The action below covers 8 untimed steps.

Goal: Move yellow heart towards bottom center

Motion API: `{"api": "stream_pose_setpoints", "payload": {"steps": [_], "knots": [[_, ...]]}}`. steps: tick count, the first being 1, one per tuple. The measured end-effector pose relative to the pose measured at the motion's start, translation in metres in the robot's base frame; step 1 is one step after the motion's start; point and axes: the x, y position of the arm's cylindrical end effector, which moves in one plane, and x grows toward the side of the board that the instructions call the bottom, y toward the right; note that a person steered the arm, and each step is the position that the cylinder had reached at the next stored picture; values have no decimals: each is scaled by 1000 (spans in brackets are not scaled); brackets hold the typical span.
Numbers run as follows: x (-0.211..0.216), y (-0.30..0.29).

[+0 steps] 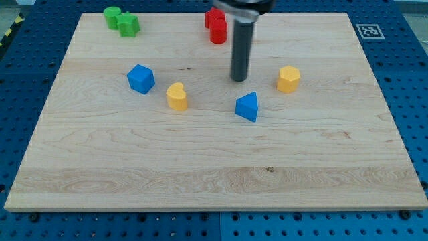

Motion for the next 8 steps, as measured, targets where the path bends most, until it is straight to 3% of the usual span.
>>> {"api": "stream_pose_setpoints", "payload": {"steps": [2, 4, 8], "knots": [[13, -88], [51, -97], [32, -110]]}}
